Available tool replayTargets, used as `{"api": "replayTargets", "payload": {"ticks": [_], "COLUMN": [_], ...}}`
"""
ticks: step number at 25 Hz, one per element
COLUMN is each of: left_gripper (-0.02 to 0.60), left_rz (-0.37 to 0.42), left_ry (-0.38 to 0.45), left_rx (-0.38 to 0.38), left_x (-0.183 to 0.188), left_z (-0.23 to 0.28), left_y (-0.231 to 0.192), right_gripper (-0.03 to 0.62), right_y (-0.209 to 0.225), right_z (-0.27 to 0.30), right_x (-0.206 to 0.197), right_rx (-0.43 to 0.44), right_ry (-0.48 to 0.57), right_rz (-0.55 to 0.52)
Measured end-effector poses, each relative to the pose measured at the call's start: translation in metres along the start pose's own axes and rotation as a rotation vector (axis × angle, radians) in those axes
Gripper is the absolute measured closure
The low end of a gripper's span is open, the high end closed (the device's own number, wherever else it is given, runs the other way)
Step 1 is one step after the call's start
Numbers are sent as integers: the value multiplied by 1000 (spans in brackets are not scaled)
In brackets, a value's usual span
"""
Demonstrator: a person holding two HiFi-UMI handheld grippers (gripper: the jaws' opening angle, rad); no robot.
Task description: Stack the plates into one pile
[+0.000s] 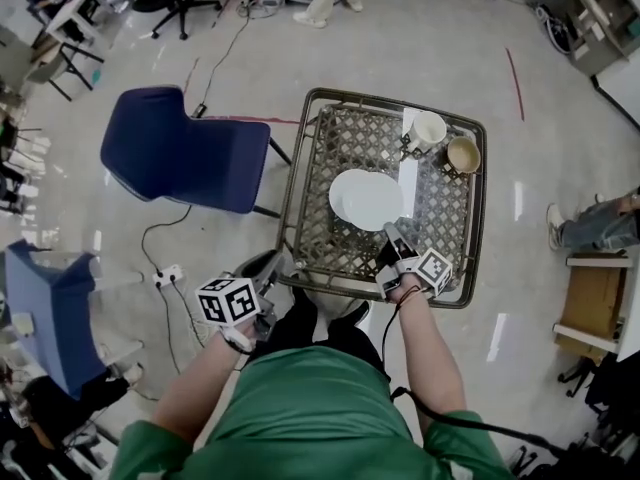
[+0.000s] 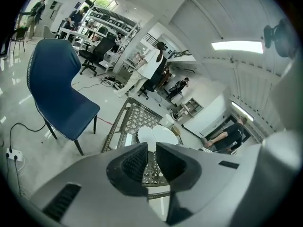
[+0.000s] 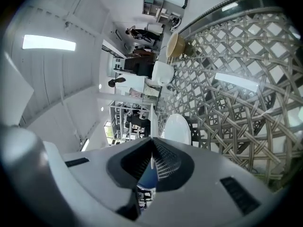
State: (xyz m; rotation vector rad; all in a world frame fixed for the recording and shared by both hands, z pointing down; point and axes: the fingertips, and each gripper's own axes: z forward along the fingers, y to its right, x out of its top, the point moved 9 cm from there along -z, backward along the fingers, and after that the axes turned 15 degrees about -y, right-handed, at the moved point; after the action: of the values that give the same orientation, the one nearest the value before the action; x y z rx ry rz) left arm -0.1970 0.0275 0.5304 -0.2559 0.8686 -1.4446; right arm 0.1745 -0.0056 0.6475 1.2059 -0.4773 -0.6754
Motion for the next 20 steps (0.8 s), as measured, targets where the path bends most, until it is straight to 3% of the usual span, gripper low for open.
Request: {"api": "replayTargets", "payload": {"ticks": [10,20], "left_gripper": [514,514], "left_rz": [1,-14], "left_ry": [-40,-65], "left_rx": [-2,22], "left_x": [32,40], "left_z": [-2,-4], "left_y": [-33,-54], "right_gripper": [566,566], "right_y": [13,28], "right_z": [45,66], "right_x": [-7,-6], "right_rx": [-51,-62], "right_ry": [4,-1], "right_rz": [39,69]}}
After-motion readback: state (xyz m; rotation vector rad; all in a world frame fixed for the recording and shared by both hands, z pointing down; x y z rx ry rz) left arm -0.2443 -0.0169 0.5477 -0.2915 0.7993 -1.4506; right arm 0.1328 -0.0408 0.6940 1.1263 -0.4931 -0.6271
